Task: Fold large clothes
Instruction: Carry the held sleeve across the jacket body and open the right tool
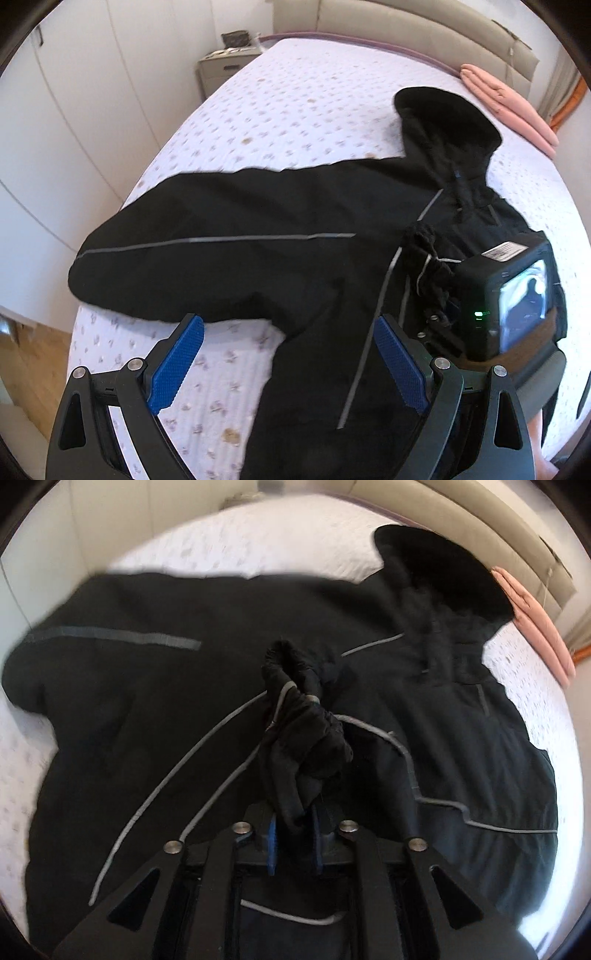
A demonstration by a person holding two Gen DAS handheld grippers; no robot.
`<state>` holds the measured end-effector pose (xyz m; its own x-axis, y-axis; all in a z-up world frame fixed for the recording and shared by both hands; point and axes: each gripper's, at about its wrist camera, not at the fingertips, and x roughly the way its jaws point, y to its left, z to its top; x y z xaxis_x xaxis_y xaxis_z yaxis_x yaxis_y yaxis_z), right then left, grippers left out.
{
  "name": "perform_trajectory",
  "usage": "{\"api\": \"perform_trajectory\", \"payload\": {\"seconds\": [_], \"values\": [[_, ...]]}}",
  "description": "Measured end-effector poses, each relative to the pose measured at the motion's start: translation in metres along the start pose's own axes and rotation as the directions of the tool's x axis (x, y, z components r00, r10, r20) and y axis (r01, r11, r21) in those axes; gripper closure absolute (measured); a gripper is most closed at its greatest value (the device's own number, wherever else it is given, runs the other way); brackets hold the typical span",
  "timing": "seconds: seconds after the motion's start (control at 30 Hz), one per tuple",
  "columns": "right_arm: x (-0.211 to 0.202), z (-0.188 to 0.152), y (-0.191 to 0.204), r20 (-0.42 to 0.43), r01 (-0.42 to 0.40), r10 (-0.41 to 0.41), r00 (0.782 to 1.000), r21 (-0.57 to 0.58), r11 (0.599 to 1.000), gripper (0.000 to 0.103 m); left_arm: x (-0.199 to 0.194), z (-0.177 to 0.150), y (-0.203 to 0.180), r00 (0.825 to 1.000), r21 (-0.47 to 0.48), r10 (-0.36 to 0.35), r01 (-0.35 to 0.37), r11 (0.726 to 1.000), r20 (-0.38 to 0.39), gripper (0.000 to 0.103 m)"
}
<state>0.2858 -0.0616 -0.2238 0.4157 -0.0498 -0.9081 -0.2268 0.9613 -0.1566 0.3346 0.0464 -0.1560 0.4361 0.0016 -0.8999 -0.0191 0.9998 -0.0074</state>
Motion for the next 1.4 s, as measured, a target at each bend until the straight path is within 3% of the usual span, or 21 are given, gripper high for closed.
{"api": "perform_trajectory", "payload": {"seconds": [0.13,0.27,0.33,0.43,0.5,0.57,0.67,0.77,0.83,0.9,0.97,1.03,1.1,1.2,1.4], "values": [[0.007,0.001,0.005,0.001,0.02,-0.02,1.0,-0.015,1.0,0.076,0.007,-0.009,0.015,1.0,-0.022,-0.003,0.002,1.0,-0.02,0.009],[0.009,0.007,-0.008,-0.03,-0.039,0.039,0.999,0.003,0.999,0.068,0.012,-0.01,0.02,1.0,-0.033,-0.011,0.011,0.999,-0.028,0.009],[-0.001,0.012,-0.015,-0.044,-0.114,0.116,0.992,0.034,0.993,0.064,0.011,-0.007,0.019,1.0,-0.034,-0.015,0.014,0.999,-0.022,0.009],[-0.03,0.016,-0.038,-0.02,-0.287,0.291,0.957,0.114,0.951,0.059,0.006,0.0,0.017,0.999,-0.037,-0.036,0.036,0.999,-0.005,0.009],[-0.053,0.014,-0.054,0.023,-0.342,0.342,0.939,0.133,0.93,0.057,0.003,0.007,0.012,0.998,-0.032,-0.058,0.058,0.998,0.006,0.009],[-0.072,0.009,-0.084,0.067,-0.321,0.314,0.947,0.165,0.933,0.056,0.001,0.012,0.001,0.994,-0.023,-0.112,0.112,0.993,0.013,0.009],[-0.072,-0.004,-0.144,0.069,-0.203,0.191,0.979,0.258,0.945,0.056,0.006,0.017,-0.027,0.986,0.03,-0.168,0.168,0.985,0.012,0.009],[-0.045,-0.025,-0.209,-0.008,-0.036,0.042,0.999,0.364,0.931,0.055,0.022,0.017,-0.059,0.976,0.085,-0.218,0.219,0.972,-0.023,0.009],[-0.024,-0.039,-0.244,-0.032,0.0,0.016,0.999,0.438,0.899,0.057,0.034,0.017,-0.073,0.964,0.091,-0.264,0.267,0.96,-0.041,0.009],[0.005,-0.05,-0.263,-0.093,0.042,0.002,0.996,0.471,0.881,0.069,0.053,0.016,-0.086,0.953,0.085,-0.293,0.299,0.95,-0.079,0.01],[0.043,-0.057,-0.265,-0.166,0.006,0.084,0.983,0.478,0.878,0.069,0.069,0.015,-0.094,0.951,0.085,-0.296,0.304,0.949,-0.091,0.027],[0.051,-0.055,-0.26,-0.161,0.014,0.068,0.985,0.459,0.888,0.069,0.088,0.015,-0.104,0.938,0.096,-0.309,0.326,0.94,-0.156,0.06],[0.051,-0.05,-0.259,-0.17,0.023,0.06,0.984,0.448,0.894,0.069,0.101,0.015,-0.109,0.927,0.091,-0.325,0.346,0.934,-0.188,0.062],[0.048,-0.052,-0.265,-0.153,-0.015,0.1,0.983,0.479,0.878,0.069,0.109,0.019,-0.107,0.913,0.058,-0.358,0.375,0.925,-0.197,0.081],[0.01,-0.041,-0.277,-0.032,-0.13,0.173,0.984,0.527,0.84,0.068,0.061,0.036,-0.077,0.912,0.012,-0.408,0.409,0.912,-0.044,0.084]]}}
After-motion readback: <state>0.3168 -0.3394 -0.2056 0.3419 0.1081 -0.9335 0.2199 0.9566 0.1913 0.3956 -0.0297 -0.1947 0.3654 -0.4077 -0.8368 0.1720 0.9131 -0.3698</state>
